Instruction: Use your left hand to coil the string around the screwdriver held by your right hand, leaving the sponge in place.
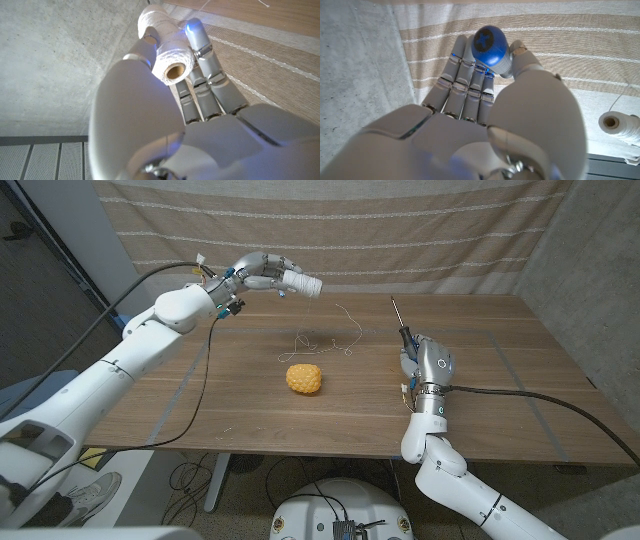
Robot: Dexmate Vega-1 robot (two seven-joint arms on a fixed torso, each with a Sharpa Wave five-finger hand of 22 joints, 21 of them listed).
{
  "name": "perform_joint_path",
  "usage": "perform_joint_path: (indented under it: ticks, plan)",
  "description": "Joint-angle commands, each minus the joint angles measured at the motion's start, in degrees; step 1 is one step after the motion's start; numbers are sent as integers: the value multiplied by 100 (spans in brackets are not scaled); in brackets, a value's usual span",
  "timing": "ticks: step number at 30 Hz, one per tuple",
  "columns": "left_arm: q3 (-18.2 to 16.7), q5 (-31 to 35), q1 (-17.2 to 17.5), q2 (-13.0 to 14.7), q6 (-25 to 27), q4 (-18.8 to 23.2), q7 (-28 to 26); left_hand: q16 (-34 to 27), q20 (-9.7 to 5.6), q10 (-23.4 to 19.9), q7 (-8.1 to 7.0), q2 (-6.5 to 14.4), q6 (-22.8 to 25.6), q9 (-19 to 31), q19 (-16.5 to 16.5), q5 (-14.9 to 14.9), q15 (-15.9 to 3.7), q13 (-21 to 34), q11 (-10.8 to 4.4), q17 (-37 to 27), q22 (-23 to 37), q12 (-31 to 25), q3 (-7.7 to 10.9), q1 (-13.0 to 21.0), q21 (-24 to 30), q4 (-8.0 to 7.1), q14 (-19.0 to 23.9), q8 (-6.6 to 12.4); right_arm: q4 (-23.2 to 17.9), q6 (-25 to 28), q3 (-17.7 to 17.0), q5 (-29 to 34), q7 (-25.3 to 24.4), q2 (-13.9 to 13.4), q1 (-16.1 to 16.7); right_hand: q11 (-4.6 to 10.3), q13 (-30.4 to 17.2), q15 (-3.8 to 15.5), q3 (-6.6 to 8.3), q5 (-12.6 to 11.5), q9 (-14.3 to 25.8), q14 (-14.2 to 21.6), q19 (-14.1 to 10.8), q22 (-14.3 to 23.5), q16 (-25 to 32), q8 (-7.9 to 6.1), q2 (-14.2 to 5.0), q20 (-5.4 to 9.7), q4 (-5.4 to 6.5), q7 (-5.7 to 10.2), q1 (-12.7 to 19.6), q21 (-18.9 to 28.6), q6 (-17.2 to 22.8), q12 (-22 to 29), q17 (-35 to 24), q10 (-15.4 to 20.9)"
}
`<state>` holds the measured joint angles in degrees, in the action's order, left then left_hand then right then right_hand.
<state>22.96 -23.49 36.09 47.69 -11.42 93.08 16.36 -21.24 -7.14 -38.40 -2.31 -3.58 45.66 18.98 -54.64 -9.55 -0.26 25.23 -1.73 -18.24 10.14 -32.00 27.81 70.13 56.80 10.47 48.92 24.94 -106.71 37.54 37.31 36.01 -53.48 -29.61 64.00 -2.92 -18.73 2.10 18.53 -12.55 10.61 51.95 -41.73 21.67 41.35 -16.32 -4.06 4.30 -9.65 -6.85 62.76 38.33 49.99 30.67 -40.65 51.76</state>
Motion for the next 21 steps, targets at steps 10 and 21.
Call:
perform_joint_path:
  ticks: [10, 21]
  plan:
    - [-154, -654, 104, -9, -21, 377, 468, -17, -444, -483, 706, 977, 697, 69, 107, -36, -1261, 1073, 122, -45, -6, -231, 108, 938, 58, -107, 1631, -22, 438, -1123, 416, 463, 450, -661, -771, 792, -155, 1085, 66, -117, 63, 499, 93, 23, -125, 23, -242, 713, 157, 1286, 349, 121, 1411, 87, -44, 760]
    - [-159, -672, 28, -30, 89, 465, 436, -13, -442, -496, 708, 978, 689, 81, 121, -34, -1258, 1088, 115, -59, -5, -204, 103, 934, 77, -112, 1644, -36, 584, -2017, 573, 1088, 326, -973, -1071, 886, -185, 1088, 8, -179, 63, 516, 151, 27, -208, 72, -206, 741, 170, 1355, 360, 190, 1402, 42, -60, 708]
